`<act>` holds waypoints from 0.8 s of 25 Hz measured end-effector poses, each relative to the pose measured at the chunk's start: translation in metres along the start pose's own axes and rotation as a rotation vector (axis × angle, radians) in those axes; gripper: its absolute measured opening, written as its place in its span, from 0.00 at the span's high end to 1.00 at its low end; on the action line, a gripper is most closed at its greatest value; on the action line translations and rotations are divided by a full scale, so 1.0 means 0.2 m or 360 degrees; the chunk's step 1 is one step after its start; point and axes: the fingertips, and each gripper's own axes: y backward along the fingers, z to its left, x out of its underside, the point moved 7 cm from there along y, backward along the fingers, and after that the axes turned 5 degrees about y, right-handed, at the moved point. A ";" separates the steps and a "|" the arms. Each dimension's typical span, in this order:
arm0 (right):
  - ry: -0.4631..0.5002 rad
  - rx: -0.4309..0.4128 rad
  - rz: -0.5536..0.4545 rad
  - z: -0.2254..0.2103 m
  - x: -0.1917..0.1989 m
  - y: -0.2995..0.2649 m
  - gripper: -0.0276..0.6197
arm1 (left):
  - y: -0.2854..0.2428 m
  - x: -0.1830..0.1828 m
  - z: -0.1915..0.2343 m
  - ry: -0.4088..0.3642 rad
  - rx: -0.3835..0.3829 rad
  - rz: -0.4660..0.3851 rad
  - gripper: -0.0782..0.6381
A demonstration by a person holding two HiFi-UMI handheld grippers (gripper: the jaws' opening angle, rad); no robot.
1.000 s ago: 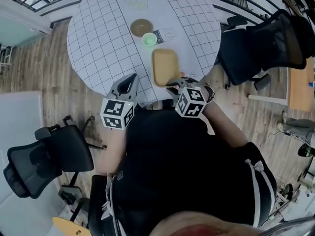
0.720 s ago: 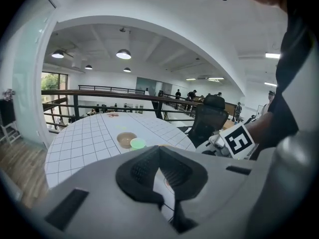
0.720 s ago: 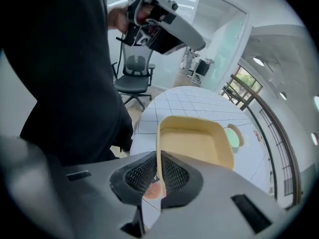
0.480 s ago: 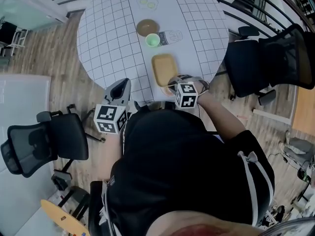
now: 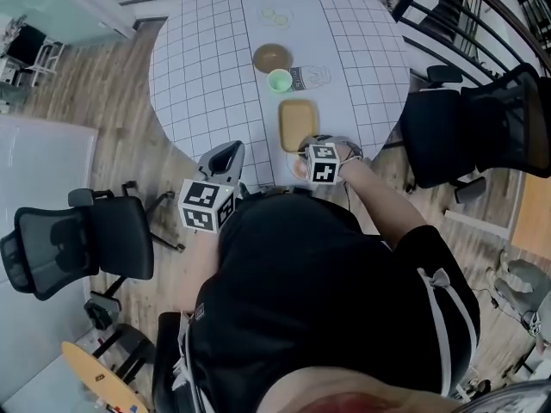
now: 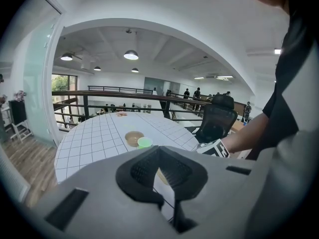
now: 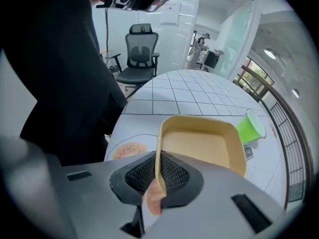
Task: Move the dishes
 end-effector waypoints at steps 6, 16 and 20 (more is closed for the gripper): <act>0.0247 0.0055 0.0151 -0.06 0.01 -0.05 0.91 | -0.01 -0.02 0.04 -0.0002 -0.0002 -0.0007 0.88; 0.0133 -0.0020 0.0111 -0.11 0.02 -0.05 0.86 | -0.03 -0.03 0.07 0.0031 0.0019 -0.0032 0.88; 0.0022 -0.0001 0.0016 -0.08 0.01 0.04 0.73 | 0.00 -0.03 0.07 0.0032 0.0001 -0.0020 0.88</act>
